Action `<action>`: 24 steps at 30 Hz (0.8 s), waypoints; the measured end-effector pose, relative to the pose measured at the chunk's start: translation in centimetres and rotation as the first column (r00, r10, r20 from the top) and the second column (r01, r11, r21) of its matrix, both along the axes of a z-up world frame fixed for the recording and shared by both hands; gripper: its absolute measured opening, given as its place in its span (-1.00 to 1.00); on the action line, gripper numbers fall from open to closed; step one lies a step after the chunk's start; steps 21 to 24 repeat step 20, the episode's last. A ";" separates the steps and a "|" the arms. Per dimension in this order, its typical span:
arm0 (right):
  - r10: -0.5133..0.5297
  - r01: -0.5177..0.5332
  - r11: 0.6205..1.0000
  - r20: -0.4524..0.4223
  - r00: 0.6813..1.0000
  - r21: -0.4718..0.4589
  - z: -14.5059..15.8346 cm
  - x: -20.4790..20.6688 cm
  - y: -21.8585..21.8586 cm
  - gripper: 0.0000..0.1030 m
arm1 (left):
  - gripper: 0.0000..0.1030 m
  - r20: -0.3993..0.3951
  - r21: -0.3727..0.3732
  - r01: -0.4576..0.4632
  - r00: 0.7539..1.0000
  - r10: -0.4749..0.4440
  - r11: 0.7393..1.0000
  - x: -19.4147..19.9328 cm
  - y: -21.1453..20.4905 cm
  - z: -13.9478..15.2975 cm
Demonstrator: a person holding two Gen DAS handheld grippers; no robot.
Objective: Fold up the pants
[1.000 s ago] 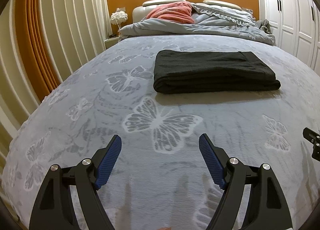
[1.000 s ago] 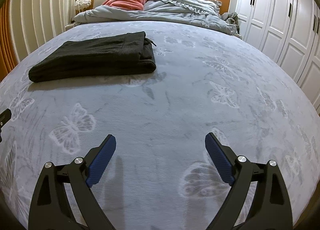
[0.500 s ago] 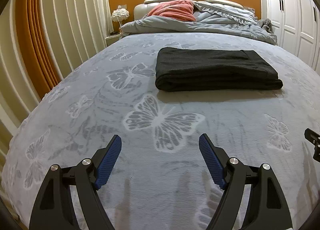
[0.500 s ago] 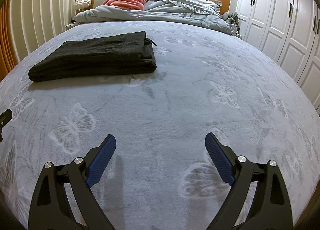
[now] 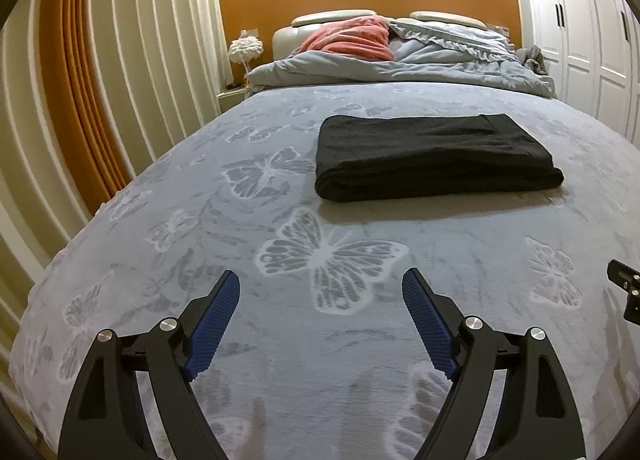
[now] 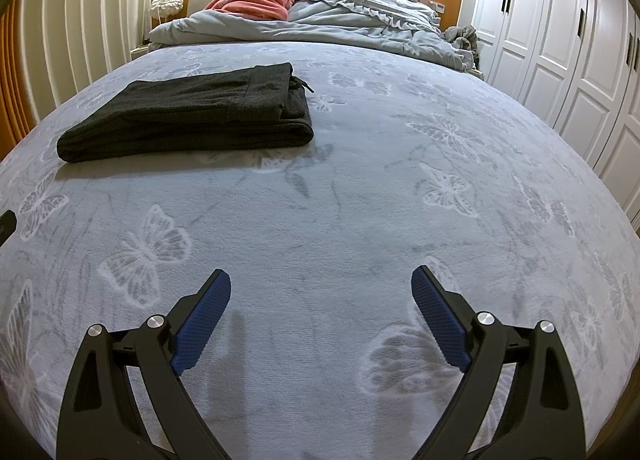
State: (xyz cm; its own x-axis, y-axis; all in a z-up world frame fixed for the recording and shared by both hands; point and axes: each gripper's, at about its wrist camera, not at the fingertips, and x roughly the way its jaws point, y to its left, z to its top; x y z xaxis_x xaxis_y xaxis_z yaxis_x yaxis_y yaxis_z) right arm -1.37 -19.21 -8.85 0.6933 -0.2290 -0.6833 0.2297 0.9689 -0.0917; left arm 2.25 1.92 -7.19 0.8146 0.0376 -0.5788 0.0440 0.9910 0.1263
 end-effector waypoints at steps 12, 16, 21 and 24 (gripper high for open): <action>0.000 0.000 1.000 0.000 1.000 -0.001 0.0 0.0 0.0 0.74 | 0.57 0.004 0.007 -0.020 1.000 0.020 1.000 -0.1 0.1 0.1; 0.001 -0.001 1.000 0.000 1.000 -0.002 0.0 0.0 -0.1 0.74 | 0.57 0.000 0.008 0.007 1.000 -0.007 1.000 -0.2 -0.2 0.0; 0.001 -0.001 1.000 0.000 1.000 -0.001 0.0 0.0 -0.1 0.75 | 0.57 -0.008 0.016 0.009 1.000 -0.009 1.000 0.0 -0.3 -0.1; 0.001 -0.001 1.000 0.000 1.000 -0.001 0.0 0.0 -0.1 0.75 | 0.57 -0.008 0.016 0.009 1.000 -0.009 1.000 0.0 -0.3 -0.1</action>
